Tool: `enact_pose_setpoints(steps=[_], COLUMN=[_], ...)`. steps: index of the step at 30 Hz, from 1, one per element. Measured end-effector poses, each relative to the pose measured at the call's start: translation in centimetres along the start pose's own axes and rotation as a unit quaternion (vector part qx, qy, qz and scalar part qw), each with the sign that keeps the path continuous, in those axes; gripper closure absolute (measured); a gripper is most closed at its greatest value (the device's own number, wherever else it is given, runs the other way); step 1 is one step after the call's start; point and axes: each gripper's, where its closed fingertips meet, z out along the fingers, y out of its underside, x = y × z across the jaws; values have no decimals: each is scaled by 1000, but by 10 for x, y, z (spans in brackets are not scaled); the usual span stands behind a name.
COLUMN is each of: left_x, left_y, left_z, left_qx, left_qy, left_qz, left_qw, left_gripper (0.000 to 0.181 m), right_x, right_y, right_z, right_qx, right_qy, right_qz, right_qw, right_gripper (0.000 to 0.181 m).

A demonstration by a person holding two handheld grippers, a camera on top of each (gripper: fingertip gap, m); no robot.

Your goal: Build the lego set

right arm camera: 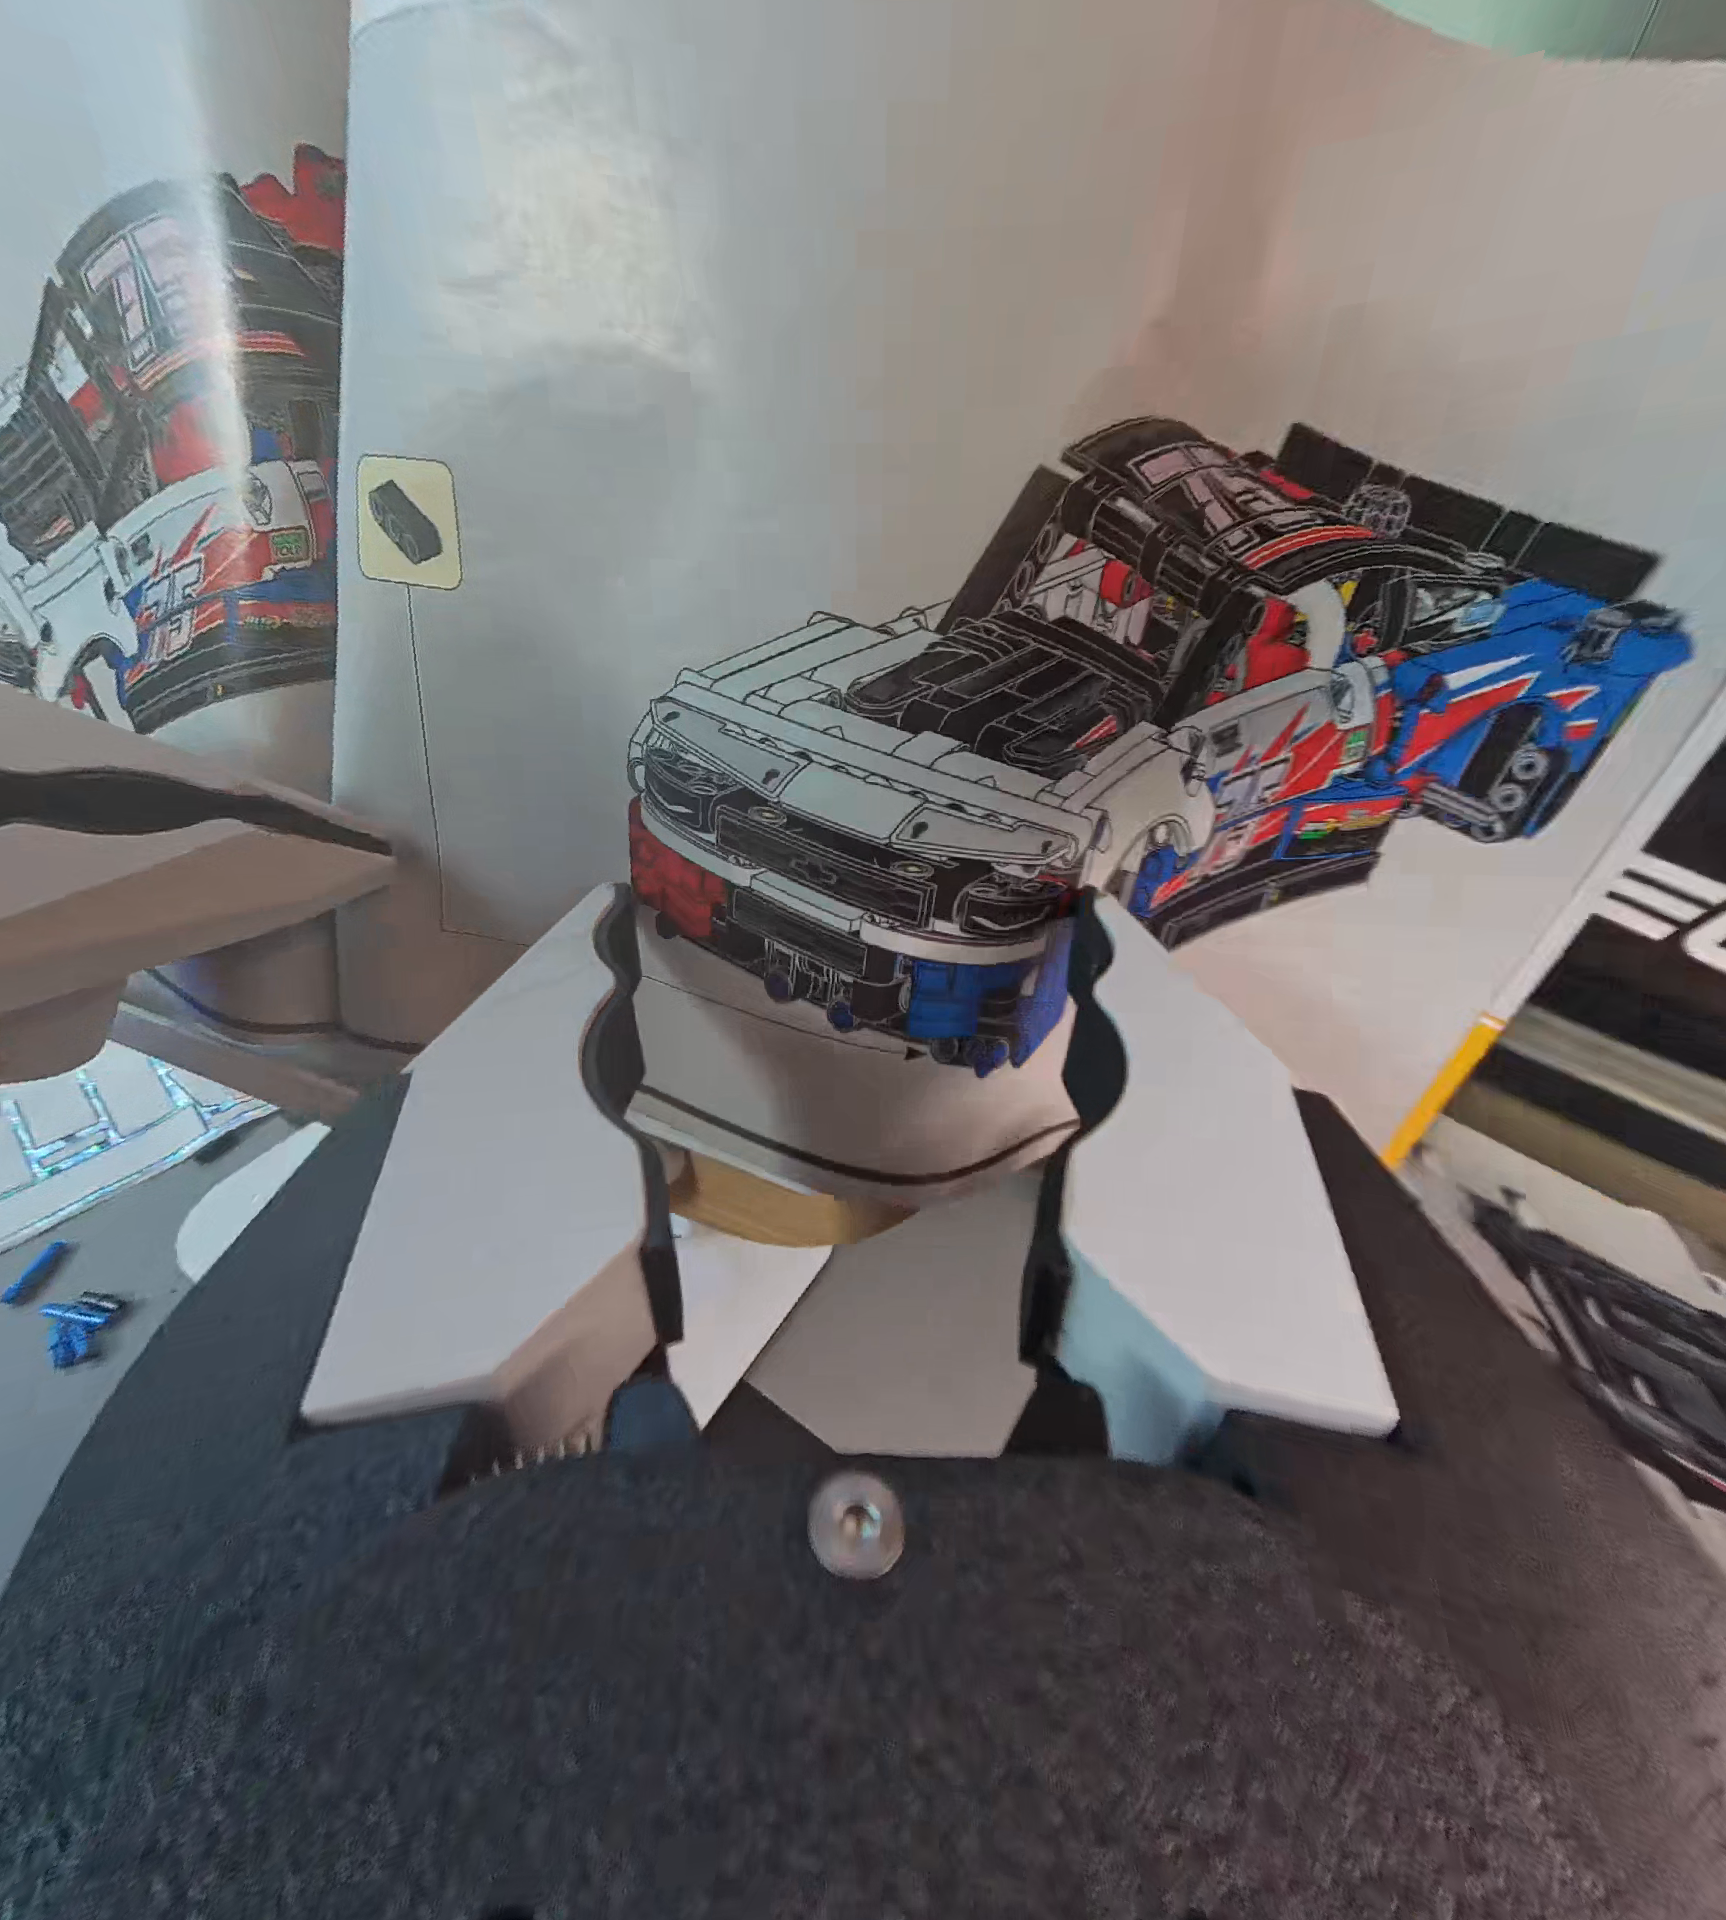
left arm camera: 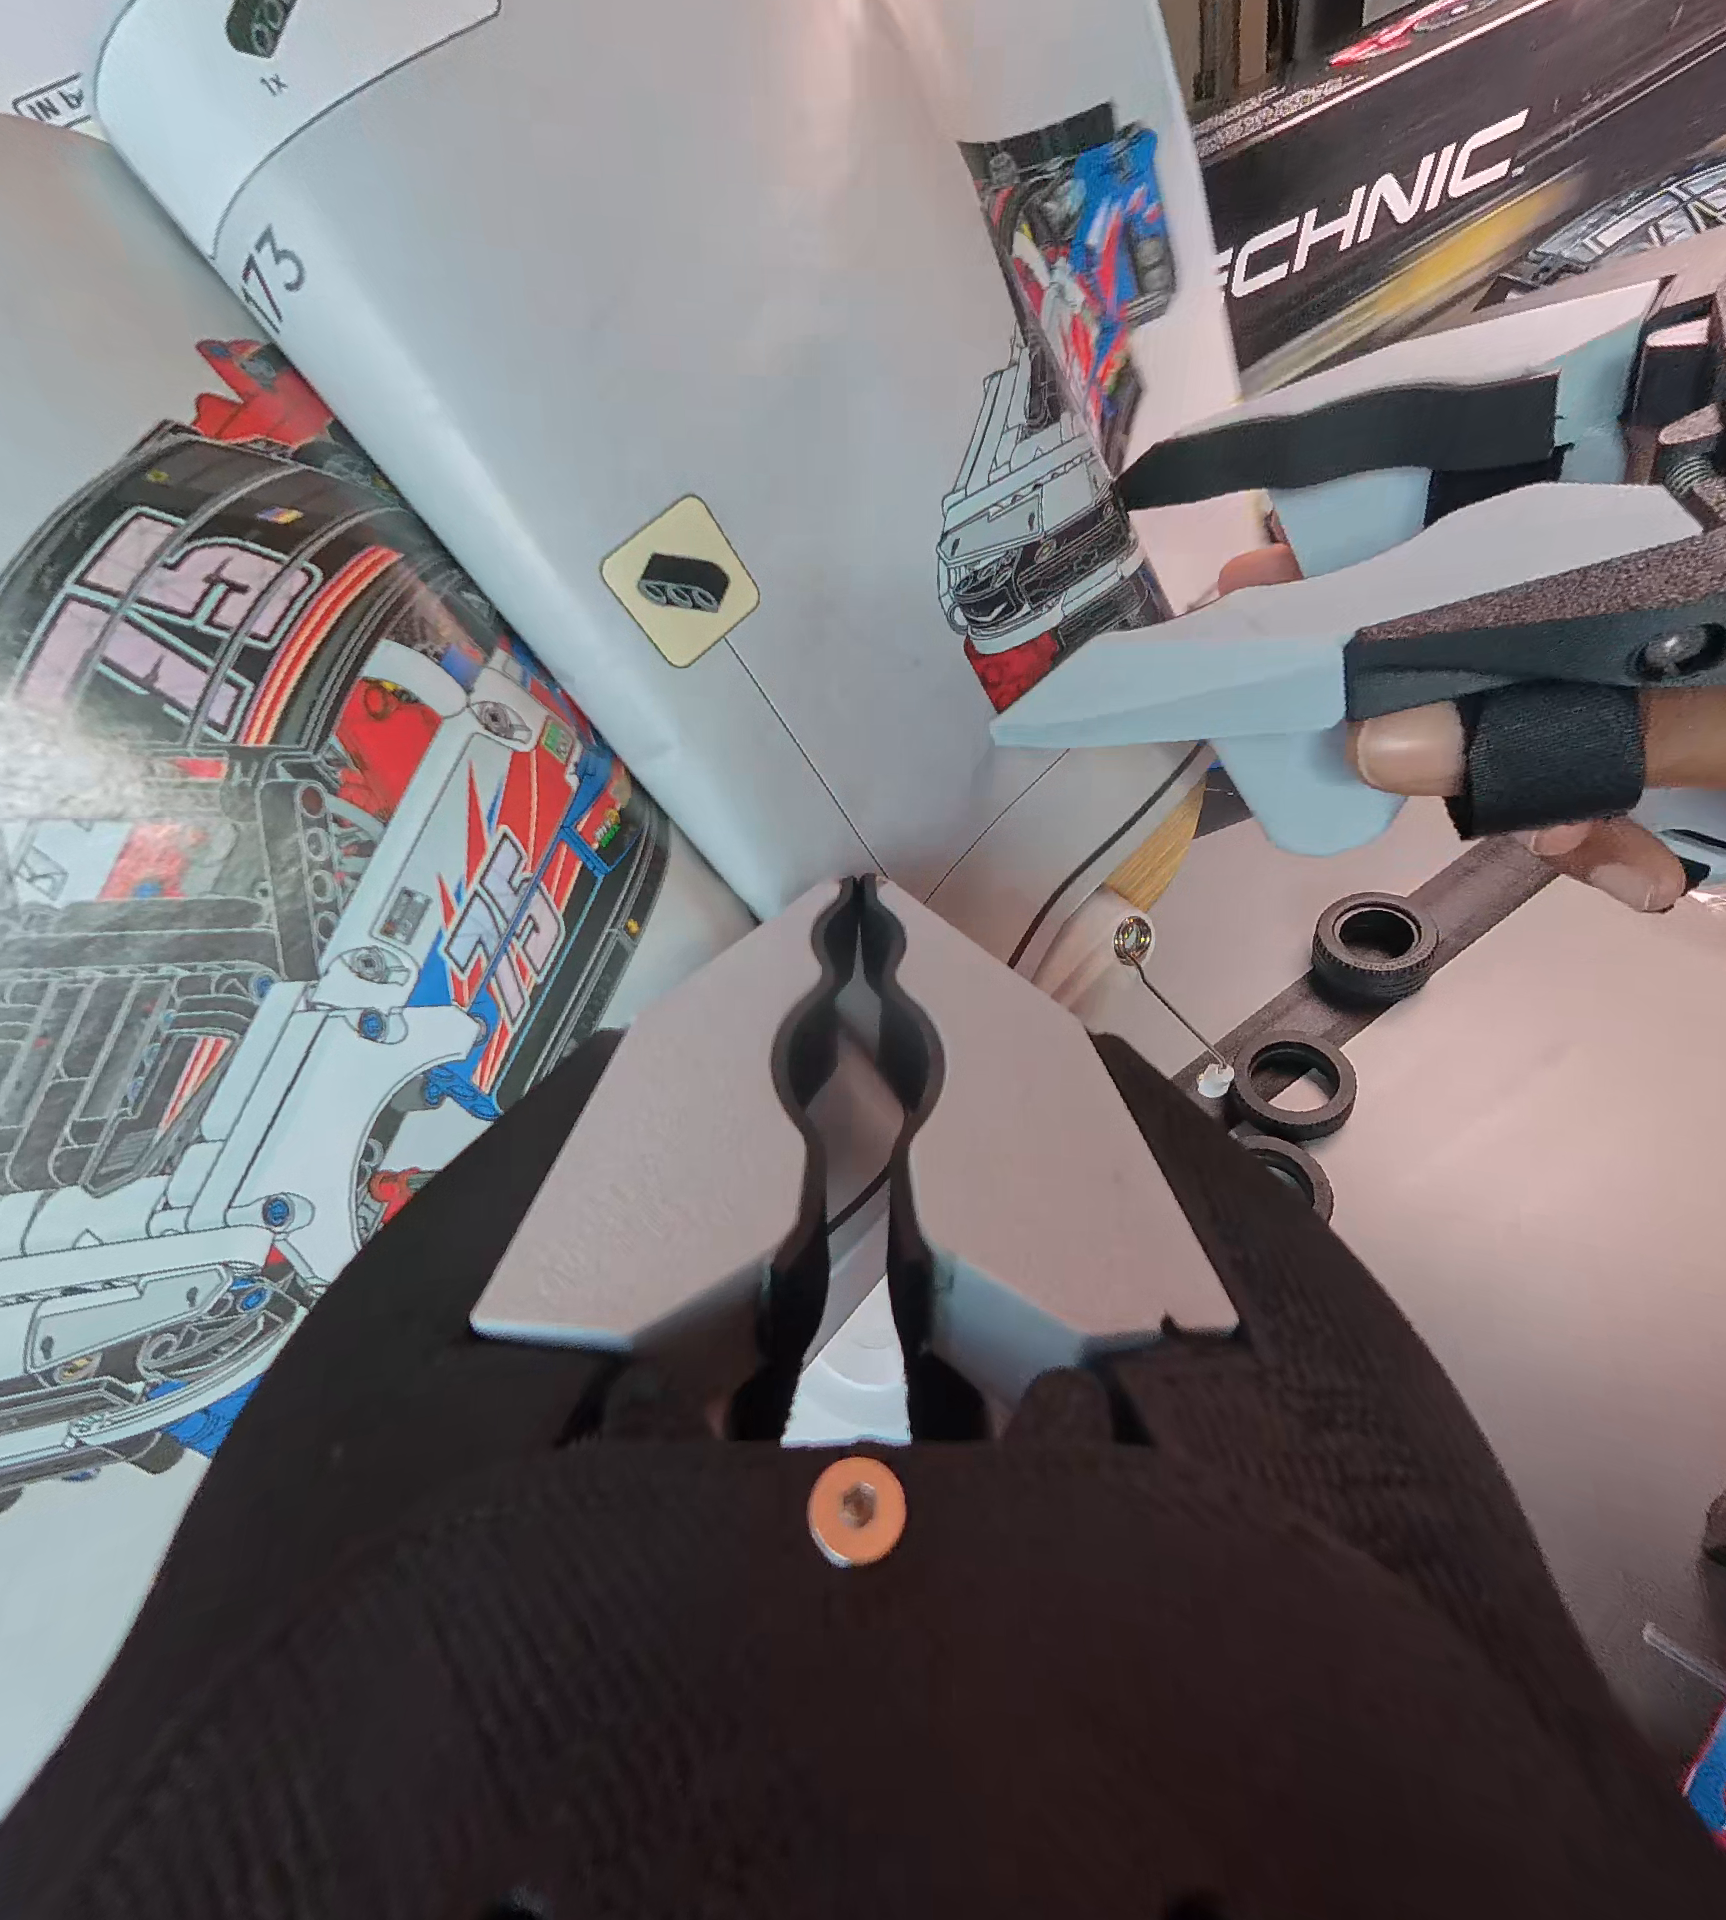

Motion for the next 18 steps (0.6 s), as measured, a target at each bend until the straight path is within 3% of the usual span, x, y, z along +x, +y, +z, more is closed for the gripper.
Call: enact_pose_setpoints(steps=[2, 4, 8, 13, 15, 18], left_x=[0, 0, 0, 0, 0, 1], left_y=[0, 0, 0, -1, -1, -1], left_z=[0, 0, 1, 1, 1, 0], left_qx=[1, 2, 2, 4, 6, 4], left_qy=[1, 3, 2, 6, 11, 20], left_qz=[-2, -1, 0, -4, -12, -23], left_qw=[1000, 1000, 1000, 1000, 1000, 1000], left_gripper=[181, 181, 181, 181, 181, 181], right_x=[-1, -6, -18, -36, -46, -48], right_y=[-5, -9, -15, -27, -29, -23], right_z=[-7, -17, -31, -54, -65, -72], right_qx=[12, 39, 72, 134, 162, 165], right_qy=[30, 54, 66, 83, 91, 71], right_qz=[-33, -66, -118, -167, -190, -108], right_qw=[999, 996, 988, 973, 964, 978], right_gripper=[114, 149, 158, 154, 165, 177])
